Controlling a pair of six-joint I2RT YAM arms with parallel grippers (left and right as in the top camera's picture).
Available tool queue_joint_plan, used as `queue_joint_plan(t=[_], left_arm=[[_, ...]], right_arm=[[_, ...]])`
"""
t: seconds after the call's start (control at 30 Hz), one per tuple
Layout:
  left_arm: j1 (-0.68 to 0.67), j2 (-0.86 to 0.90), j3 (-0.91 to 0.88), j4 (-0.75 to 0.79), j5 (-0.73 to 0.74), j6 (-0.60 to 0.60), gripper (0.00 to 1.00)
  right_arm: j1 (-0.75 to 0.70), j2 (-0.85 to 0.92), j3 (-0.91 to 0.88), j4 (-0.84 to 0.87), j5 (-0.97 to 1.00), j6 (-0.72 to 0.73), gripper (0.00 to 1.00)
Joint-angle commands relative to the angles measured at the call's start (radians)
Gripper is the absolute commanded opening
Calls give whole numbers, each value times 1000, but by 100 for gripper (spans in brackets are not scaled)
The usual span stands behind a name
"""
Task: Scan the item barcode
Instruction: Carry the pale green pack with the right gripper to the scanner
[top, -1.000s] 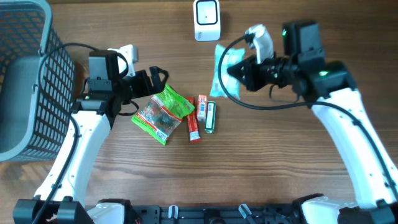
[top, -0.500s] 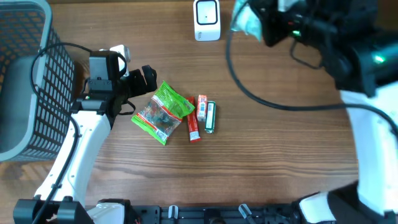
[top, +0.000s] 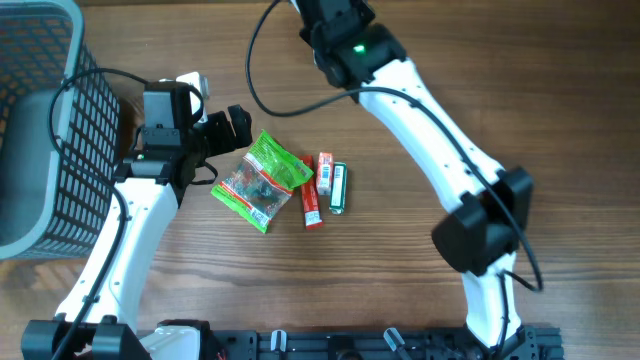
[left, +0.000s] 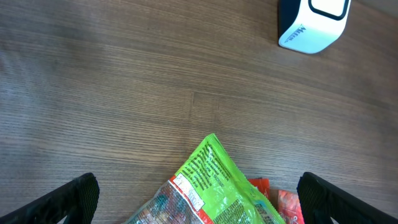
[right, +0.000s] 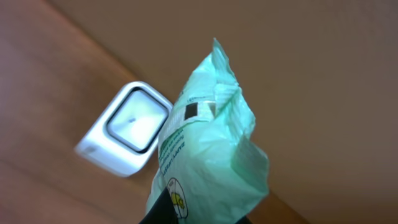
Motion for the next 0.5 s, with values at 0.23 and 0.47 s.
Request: queue_joint_plan(t=[0.23, 0.47], left_arm=[[6, -9, 5, 3, -10, 16, 100], [6, -9, 5, 3, -10, 16, 100]], right_arm=[[3, 220, 4, 465, 224, -137, 5], [3, 365, 3, 657, 247, -472, 4]])
